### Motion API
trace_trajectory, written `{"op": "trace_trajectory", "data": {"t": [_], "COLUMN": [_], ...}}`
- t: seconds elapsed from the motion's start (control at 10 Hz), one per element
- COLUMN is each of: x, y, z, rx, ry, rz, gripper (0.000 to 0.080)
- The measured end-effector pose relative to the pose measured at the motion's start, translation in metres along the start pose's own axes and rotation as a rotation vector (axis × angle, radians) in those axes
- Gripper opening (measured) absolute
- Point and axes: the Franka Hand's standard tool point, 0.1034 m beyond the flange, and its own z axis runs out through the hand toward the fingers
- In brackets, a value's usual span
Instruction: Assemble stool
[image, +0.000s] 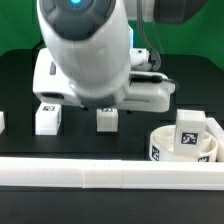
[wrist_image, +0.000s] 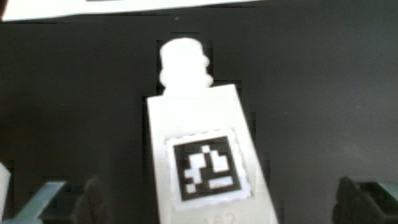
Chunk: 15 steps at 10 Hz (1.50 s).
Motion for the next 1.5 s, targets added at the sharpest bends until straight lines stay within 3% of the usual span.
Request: {"op": "trace_trajectory", "data": {"t": [0.2,0.3,0.6,0.8,1.1,1.3,1.4,1.5], "x": [-0.008,0.008,0.016,0.017,0.016,-0.002,-0.023,-0.033], "y": [0.002,0.002,0.000,0.000,0.001,-0.004,-0.009,-0.011], "z": [0.016,0.010,0.005,0.005,0.005,-0.011,-0.030,-0.042], "rx": [-0.006,-0.012,-0.016,-0.015,-0.014,-0.011,-0.008,-0.009], "ry": [-0.213,-0.196,-0.147,-0.147,-0.147,-0.168,-0.184,-0.175], "rz": [0.002,-0.012,-0.043,-0.044,-0.043,-0.049,-0.037,-0.029], "gripper": [0.0648,0.0648,0.0648,0.0402,0.0334,0.0334,0.0334,0.0334]}}
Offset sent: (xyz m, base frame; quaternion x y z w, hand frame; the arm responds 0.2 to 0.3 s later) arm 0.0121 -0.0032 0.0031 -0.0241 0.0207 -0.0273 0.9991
